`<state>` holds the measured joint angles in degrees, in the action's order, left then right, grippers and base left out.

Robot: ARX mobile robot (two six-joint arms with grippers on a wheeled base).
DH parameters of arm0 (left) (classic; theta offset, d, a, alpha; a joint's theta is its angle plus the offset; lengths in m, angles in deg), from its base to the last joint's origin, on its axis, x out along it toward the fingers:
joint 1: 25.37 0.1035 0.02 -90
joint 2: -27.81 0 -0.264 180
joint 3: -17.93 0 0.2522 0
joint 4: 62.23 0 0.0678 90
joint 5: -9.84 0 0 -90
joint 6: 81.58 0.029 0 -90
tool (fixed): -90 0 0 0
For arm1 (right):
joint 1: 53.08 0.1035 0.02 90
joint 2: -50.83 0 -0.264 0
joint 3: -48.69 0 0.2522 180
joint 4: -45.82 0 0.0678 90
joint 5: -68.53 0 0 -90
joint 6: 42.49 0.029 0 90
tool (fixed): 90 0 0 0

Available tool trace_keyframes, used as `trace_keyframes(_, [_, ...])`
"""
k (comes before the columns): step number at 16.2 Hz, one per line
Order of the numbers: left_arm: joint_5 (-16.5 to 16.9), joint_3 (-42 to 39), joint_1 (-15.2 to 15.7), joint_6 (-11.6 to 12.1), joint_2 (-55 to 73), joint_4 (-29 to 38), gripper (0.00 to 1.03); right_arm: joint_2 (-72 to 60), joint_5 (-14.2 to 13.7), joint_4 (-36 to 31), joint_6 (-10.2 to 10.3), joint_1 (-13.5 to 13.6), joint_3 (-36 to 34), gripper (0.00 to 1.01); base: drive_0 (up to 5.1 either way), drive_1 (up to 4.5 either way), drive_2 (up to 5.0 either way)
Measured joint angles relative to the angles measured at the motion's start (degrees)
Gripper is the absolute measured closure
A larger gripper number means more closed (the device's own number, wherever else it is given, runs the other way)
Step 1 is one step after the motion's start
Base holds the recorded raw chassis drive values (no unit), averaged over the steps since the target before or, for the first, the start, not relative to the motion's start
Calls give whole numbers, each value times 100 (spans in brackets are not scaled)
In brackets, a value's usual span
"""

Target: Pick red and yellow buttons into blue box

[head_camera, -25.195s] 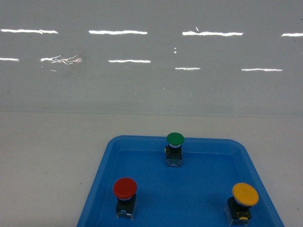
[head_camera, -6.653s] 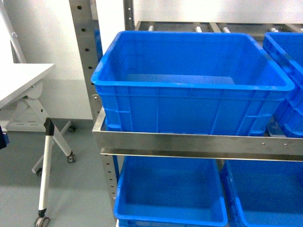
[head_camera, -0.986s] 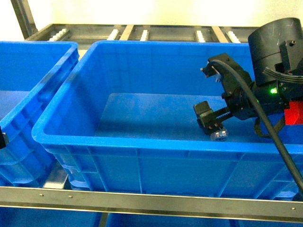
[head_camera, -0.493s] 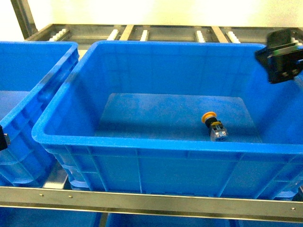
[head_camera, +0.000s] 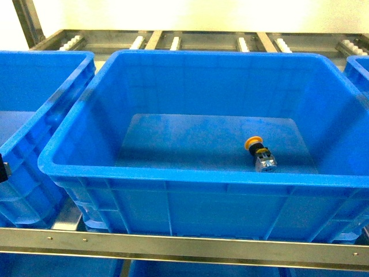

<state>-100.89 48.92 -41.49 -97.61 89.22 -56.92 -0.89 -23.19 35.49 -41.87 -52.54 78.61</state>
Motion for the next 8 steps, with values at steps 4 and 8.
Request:
trace_keyframes(4, [4,2,0,0,0,-24,78,192,-361,-90,-17,391,-212,3,0,0,0])
trace_keyframes(8, [127,264,26,289,42,70,78,195,-361,-90,-17,391,-212,3,0,0,0])
